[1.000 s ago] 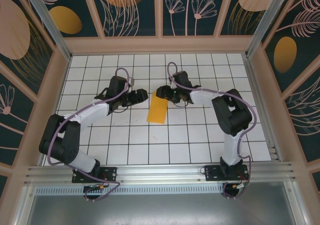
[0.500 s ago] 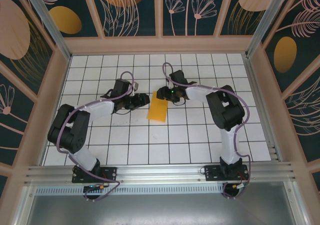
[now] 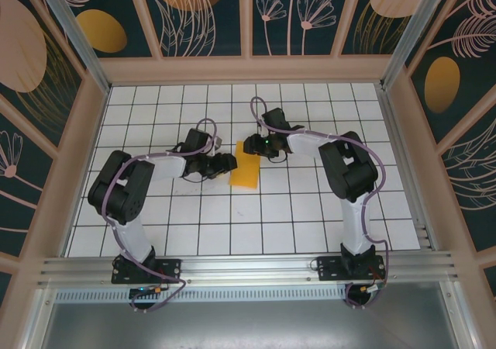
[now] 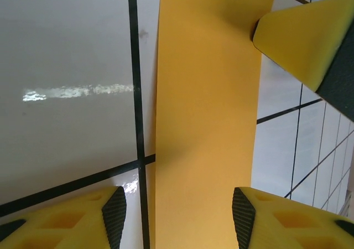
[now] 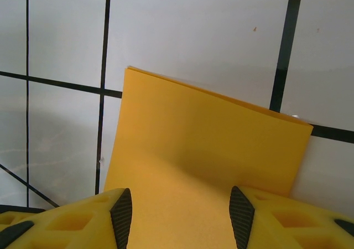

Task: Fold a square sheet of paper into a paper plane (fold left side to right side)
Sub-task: Third fold the triangle at the center of the table.

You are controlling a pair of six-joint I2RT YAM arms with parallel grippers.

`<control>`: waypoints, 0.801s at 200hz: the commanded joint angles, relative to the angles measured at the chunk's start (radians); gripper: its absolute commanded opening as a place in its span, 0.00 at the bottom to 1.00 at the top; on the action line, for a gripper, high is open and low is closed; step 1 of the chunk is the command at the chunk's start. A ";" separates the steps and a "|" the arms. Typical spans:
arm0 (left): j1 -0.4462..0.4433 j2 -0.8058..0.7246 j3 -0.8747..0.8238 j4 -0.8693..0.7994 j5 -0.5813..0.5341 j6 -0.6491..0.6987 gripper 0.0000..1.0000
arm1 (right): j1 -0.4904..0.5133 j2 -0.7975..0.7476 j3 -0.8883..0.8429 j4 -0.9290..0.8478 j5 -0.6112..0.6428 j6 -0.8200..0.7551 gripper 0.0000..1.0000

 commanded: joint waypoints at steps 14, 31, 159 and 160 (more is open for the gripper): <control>-0.022 0.035 0.042 0.008 0.016 -0.005 0.53 | -0.005 0.031 -0.024 -0.036 0.013 -0.008 0.53; -0.031 0.044 0.053 0.003 0.019 -0.004 0.49 | -0.005 0.031 -0.026 -0.034 0.011 -0.007 0.53; -0.040 0.056 0.100 -0.006 -0.005 -0.014 0.26 | -0.007 -0.016 -0.082 0.050 -0.024 -0.009 0.54; -0.040 0.056 0.100 -0.006 -0.005 -0.013 0.25 | -0.007 -0.017 -0.083 0.053 -0.025 -0.009 0.54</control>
